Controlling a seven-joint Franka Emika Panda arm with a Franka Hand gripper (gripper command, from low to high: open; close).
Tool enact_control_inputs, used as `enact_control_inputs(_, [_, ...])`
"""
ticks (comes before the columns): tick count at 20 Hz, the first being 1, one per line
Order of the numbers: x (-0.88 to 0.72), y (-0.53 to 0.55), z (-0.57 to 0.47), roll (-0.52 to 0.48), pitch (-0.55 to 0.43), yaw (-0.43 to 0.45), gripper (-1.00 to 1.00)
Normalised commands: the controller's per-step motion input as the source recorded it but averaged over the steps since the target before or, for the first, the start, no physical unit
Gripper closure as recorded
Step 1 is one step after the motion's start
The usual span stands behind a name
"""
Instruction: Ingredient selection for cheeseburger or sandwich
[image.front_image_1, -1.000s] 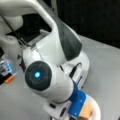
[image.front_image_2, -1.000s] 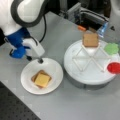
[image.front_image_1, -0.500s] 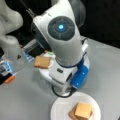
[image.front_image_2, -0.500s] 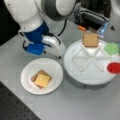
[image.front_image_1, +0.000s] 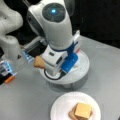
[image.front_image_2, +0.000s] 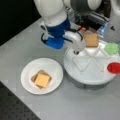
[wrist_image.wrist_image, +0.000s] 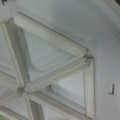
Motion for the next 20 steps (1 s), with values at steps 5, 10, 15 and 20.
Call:
enact_control_inputs(5, [-0.57, 0.24, -0.22, -0.281, -0.304, -0.045, -1.00])
enact_control_inputs(10, [-0.30, 0.24, -0.23, -0.190, -0.250, -0.043, -1.00])
enact_control_inputs(15, [-0.14, 0.25, -0.12, -0.069, -0.185, -0.046, -1.00])
enact_control_inputs(20, [-0.14, 0.27, -0.11, -0.005, -0.166, -0.087, -1.00])
